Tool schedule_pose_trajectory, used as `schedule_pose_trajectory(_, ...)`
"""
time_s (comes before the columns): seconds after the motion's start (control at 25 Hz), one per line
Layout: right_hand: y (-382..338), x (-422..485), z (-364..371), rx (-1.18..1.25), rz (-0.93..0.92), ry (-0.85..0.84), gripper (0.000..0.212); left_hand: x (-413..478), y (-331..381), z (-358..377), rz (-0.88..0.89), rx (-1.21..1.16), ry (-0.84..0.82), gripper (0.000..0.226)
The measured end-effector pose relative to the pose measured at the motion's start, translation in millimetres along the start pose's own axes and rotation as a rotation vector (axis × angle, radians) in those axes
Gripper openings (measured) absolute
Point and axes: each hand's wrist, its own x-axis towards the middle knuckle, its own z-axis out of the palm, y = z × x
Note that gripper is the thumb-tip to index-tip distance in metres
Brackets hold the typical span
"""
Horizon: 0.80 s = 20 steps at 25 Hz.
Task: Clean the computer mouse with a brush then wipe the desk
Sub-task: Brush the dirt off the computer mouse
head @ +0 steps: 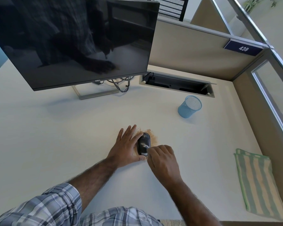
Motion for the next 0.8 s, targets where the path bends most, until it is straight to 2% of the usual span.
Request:
schedule_pose_trajectory(0.12,6,-5,-1,0.023,0.154,0.038,0.008,0,-1,0,-0.004,-0.009,-0.009,0.110)
schedule_pose_trajectory(0.28,-3,-14,9,0.032,-0.030,0.038,0.006,-1,1,-2,-0.003,-0.006,-0.002,0.110)
schedule_pose_trajectory(0.44,8,-10,6,0.054,0.136,0.066,0.005,-1,2,-4,-0.003,-0.009,-0.008,0.109)
schedule_pose_trajectory(0.6,7,-8,7,0.064,-0.057,-0.005,0.016,-2,3,-4,-0.002,0.001,-0.015,0.107)
schedule_pose_trajectory(0.72,17,0,5,0.068,0.084,-0.032,0.010,-2,5,-6,-0.005,-0.008,-0.014,0.107)
schedule_pose_trajectory(0.8,16,3,5,0.082,0.098,-0.049,0.009,-2,5,-6,-0.006,-0.016,-0.015,0.107)
